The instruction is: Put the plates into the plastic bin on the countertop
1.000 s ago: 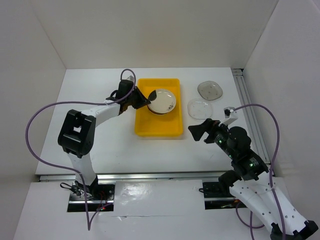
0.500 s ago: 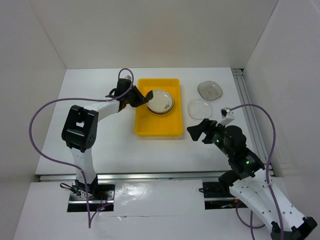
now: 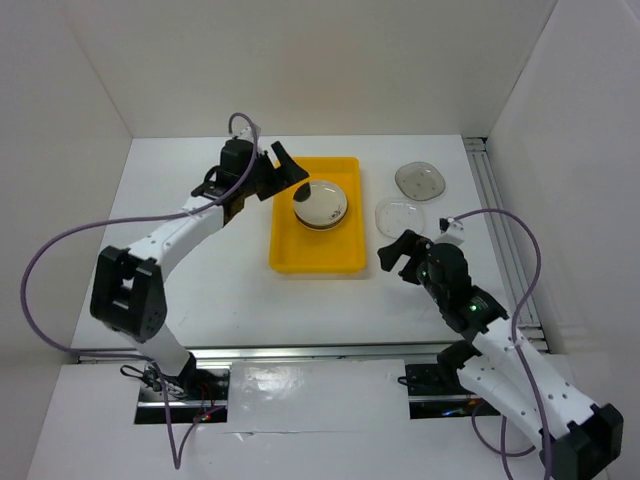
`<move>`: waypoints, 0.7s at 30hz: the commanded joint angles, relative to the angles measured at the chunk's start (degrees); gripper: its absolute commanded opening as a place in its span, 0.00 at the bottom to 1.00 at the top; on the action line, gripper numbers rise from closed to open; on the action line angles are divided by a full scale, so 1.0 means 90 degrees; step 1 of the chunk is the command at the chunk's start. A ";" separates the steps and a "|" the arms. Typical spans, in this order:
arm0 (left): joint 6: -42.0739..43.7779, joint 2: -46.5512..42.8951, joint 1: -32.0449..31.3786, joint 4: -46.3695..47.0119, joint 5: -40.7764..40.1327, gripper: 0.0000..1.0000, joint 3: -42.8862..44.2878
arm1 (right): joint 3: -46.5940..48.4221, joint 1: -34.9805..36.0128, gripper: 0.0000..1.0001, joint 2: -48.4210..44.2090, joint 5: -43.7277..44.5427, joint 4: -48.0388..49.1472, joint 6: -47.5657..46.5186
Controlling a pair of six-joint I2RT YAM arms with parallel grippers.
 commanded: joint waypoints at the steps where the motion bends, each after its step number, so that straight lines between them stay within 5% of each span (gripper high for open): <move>1: 0.0285 -0.0961 -0.0167 -0.0890 -0.0771 0.94 -0.0142 | -0.0441 -0.0264 1.00 0.0714 0.0689 0.0945 0.0519; 8: 0.0275 -0.2943 -0.0772 -0.1714 -0.1905 0.99 -0.1480 | -0.1166 -0.2158 0.97 0.2169 -0.0892 0.3984 0.0374; 12: 0.0343 -0.3588 -0.0899 -0.2466 -0.2151 0.99 -0.1880 | -0.0551 -0.2969 0.97 0.3428 -0.1157 0.4250 -0.0279; 19: 0.0470 -0.4341 -0.0958 -0.2867 -0.1947 0.99 -0.2467 | 0.0454 -0.3302 0.96 0.5450 -0.1303 0.4379 -0.0593; 21: 0.0470 -0.4410 -0.0958 -0.3091 -0.1888 0.99 -0.2467 | 0.0834 -0.3370 0.87 0.6182 -0.1303 0.4203 -0.0593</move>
